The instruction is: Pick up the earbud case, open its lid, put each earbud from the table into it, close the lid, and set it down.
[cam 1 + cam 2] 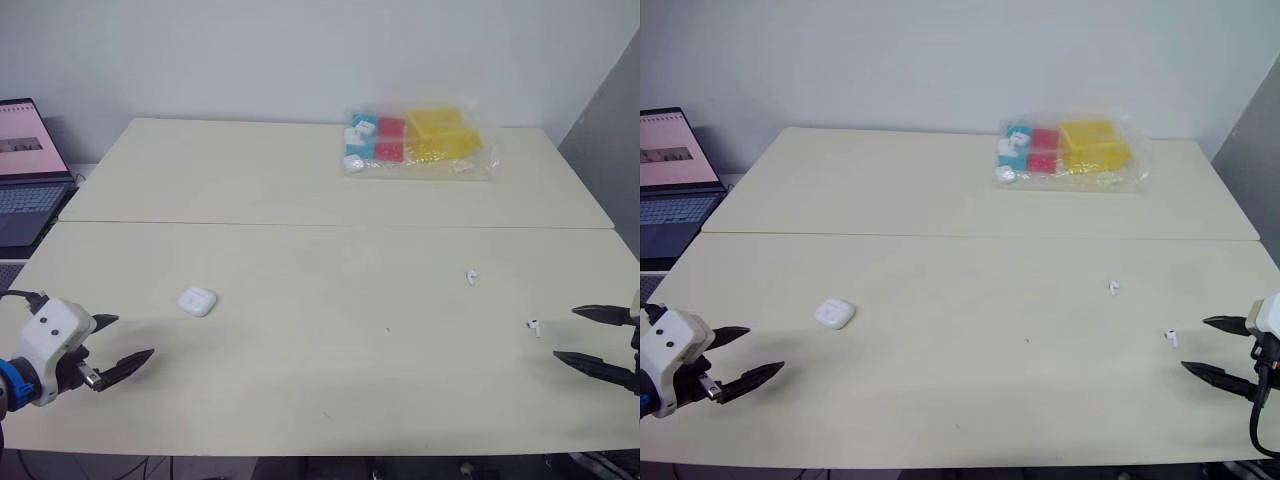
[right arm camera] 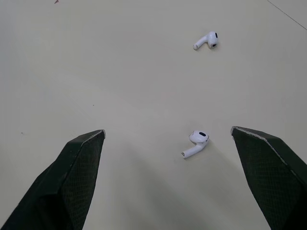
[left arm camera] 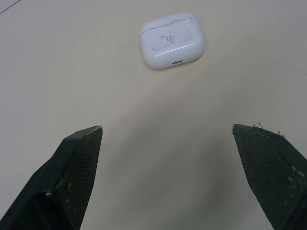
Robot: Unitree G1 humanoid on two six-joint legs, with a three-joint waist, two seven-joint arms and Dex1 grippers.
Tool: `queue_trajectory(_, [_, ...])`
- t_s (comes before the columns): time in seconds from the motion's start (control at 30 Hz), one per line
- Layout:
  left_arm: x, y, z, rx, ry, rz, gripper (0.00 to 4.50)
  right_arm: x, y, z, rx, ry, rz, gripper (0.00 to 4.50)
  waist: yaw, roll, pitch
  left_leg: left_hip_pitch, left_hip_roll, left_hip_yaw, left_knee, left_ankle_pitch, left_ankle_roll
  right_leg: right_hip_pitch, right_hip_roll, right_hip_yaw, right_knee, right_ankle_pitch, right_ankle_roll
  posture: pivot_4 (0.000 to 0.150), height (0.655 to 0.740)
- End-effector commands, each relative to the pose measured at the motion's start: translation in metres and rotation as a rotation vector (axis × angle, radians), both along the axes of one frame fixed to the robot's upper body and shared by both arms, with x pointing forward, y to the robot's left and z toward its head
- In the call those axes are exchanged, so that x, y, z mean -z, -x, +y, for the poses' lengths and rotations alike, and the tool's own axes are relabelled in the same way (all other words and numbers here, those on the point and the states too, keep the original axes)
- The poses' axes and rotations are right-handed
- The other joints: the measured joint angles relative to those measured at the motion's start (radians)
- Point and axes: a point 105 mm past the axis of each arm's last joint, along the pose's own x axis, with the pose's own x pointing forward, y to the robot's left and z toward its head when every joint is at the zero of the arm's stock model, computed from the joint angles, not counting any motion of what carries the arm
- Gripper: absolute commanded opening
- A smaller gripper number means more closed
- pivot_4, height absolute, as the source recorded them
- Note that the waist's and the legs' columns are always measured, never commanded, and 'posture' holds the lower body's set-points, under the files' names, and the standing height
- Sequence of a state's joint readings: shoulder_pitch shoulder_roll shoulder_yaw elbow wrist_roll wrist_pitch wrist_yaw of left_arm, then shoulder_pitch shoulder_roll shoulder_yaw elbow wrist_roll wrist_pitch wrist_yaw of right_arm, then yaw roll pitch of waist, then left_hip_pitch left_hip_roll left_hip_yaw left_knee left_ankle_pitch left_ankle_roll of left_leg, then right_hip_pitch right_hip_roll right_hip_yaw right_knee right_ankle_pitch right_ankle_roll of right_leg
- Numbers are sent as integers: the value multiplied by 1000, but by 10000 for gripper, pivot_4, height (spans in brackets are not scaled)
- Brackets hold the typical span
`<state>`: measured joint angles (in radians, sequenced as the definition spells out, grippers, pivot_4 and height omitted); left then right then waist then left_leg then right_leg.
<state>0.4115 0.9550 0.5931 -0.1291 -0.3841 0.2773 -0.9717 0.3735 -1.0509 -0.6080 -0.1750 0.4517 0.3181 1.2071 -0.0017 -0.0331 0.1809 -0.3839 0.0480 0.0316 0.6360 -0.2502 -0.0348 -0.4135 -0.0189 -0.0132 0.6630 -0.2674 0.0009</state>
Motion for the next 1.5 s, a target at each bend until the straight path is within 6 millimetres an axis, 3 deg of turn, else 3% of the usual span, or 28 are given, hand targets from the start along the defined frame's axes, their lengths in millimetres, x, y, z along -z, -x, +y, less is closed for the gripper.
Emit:
queue_trajectory(0.03, [-14, 0, 4, -3, 8, -59, 45000, -7, -2, -2, -5, 18, -27, 43984, 0, 0, 0, 0, 0, 0, 0, 0, 0, 0, 0, 0, 0, 0, 0, 1500, 7287])
queue_trajectory(0.13, [-18, 0, 13, -18, 68, -82, 45000, -8, -1, -2, -2, 22, -26, 43984, 0, 0, 0, 0, 0, 0, 0, 0, 0, 0, 0, 0, 0, 0, 0, 1500, 7287])
queue_trajectory(0.37, [-8, 10, 12, 16, 61, -19, 45000, -9, 2, -6, 11, 32, -24, 43984, 0, 0, 0, 0, 0, 0, 0, 0, 0, 1, 0, 0, 0, 0, 0, 1500, 7287])
queue_trajectory(0.7, [-7, 12, -5, 73, 142, 39, 45000, -13, 8, -7, -4, 50, 10, 43984, 0, 0, -1, 2, 0, 0, 1, 0, 0, 2, 0, 0, 1, 0, 0, 1500, 7287])
queue_trajectory(0.93, [-11, 4, -11, 74, 168, 16, 45000, -17, 7, 6, -34, 32, 10, 43984, 0, 0, -1, 2, 0, -1, 2, 0, 0, 3, 0, 0, 1, 0, 0, 1500, 7287])
queue_trajectory(1.3, [-4, -26, -18, -69, 218, 30, 45000, -68, -21, 110, -321, -175, -112, 43984, -2, 0, -1, 2, 0, -2, 8, 0, 0, 5, 1, 0, 3, 3, 3, 1500, 7287])
queue_trajectory(1.4, [3, -37, -18, -83, 184, 33, 45000, -83, -24, 149, -469, -252, -121, 43984, -2, 0, -1, 2, 0, -2, 8, 0, 0, 4, 0, 1, 3, 3, 3, 1500, 7287])
queue_trajectory(1.5, [8, -46, -25, -52, 174, 43, 45000, -87, -24, 165, -540, -279, -101, 43984, -1, 0, -1, 0, 0, -2, 8, 0, 0, 4, 1, 0, 3, 3, 3, 1500, 7287])
